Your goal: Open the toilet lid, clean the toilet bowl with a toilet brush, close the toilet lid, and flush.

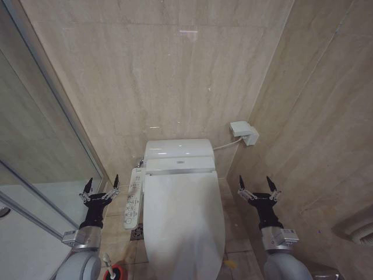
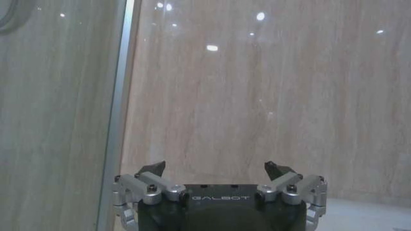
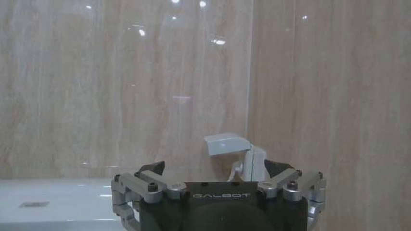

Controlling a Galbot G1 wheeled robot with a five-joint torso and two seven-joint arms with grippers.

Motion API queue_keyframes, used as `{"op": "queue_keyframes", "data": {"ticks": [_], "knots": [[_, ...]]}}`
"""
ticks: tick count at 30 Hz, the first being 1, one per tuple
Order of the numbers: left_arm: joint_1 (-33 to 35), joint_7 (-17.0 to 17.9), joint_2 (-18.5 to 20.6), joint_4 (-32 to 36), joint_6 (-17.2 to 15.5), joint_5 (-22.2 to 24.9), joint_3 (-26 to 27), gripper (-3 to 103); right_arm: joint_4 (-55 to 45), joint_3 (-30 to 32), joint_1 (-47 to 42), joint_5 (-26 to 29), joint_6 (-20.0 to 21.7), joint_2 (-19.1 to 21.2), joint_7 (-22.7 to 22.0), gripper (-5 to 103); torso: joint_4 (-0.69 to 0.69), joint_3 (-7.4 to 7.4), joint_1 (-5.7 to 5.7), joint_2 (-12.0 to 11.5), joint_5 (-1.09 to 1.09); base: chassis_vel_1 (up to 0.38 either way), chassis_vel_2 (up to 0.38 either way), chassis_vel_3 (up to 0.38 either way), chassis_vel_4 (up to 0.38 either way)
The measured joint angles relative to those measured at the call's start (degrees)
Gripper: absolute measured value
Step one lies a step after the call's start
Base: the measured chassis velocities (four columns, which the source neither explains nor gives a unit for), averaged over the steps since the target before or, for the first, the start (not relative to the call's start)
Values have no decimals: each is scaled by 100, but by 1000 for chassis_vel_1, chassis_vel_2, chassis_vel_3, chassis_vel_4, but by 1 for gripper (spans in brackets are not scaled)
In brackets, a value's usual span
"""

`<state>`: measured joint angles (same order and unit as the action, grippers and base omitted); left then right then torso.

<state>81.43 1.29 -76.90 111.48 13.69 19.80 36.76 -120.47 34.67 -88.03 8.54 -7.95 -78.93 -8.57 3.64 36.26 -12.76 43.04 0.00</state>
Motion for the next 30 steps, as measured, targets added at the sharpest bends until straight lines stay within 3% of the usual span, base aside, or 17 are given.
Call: {"op": "queue_keyframes", "data": {"ticks": [30], "knots": [[78,-28,61,106,34,37,47,100,0,0,-4,0,0,0,0,100,0,-1,1,0,-1,-20,21,23,-22]]}}
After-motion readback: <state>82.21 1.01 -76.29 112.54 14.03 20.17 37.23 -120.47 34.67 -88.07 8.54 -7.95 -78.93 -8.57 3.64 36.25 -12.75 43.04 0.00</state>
